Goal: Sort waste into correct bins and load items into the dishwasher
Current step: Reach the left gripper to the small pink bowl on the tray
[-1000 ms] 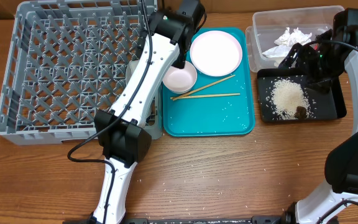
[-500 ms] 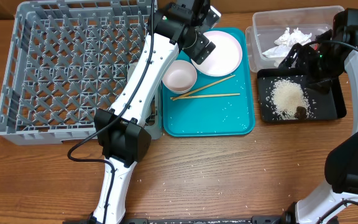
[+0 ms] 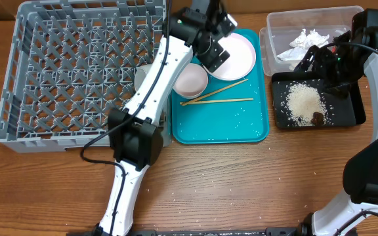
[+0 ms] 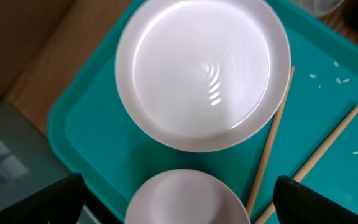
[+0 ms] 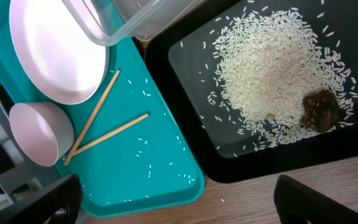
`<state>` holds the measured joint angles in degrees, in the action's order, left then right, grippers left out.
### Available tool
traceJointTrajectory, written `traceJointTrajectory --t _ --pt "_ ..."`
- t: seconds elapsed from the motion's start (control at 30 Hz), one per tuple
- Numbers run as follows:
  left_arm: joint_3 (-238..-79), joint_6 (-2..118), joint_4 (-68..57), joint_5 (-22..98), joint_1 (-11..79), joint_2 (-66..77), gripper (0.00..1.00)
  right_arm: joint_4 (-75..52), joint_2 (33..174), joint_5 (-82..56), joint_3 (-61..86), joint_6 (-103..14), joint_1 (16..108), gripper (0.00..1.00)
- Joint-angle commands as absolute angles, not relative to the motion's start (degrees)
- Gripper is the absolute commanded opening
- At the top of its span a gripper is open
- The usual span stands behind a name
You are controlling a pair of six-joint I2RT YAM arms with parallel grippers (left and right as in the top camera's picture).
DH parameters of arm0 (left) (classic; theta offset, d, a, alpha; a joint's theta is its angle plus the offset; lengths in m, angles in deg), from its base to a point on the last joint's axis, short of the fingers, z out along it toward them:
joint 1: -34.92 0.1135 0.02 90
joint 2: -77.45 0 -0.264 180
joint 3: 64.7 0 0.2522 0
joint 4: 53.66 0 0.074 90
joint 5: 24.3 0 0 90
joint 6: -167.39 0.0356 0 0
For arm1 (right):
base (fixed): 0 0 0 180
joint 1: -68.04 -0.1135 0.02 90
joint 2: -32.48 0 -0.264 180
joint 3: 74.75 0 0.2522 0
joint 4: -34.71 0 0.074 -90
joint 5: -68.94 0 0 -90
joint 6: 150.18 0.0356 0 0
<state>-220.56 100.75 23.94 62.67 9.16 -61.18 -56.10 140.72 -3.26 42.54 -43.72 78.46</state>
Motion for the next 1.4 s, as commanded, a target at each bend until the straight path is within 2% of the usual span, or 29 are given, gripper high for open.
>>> traceJointTrajectory --t 0.0,0.2,0.43,0.8,0.97,1.0,1.2,1.37 --pt "-220.3 102.8 26.1 61.7 9.6 -64.6 0.94 -55.9 138.9 -3.0 43.9 -43.7 78.6 1.0" --pt "-220.3 104.6 30.2 63.1 12.5 -65.0 0.91 -55.9 138.9 -3.0 43.9 -43.7 78.6 1.0" --pt "-220.3 110.2 33.4 62.0 14.9 -67.1 0.82 -55.9 138.9 -3.0 43.9 -43.7 78.6 1.0" --pt "-220.3 109.8 32.0 61.8 15.0 -72.3 0.48 -55.9 138.9 -3.0 43.9 -43.7 78.6 1.0" --pt "-220.4 107.6 31.1 63.3 15.1 -72.1 0.38 -55.9 138.9 -3.0 43.9 -43.7 78.6 1.0" --pt "-220.4 107.2 31.2 63.2 15.0 -72.0 0.39 -55.9 138.9 -3.0 43.9 -43.7 78.6 1.0" --pt "-225.9 107.7 34.4 63.5 14.5 -67.8 0.7 -55.9 138.9 -3.0 43.9 -43.7 78.6 1.0" --pt "-225.7 112.0 30.8 64.2 14.8 -68.8 0.72 -55.9 138.9 -3.0 43.9 -43.7 78.6 1.0"
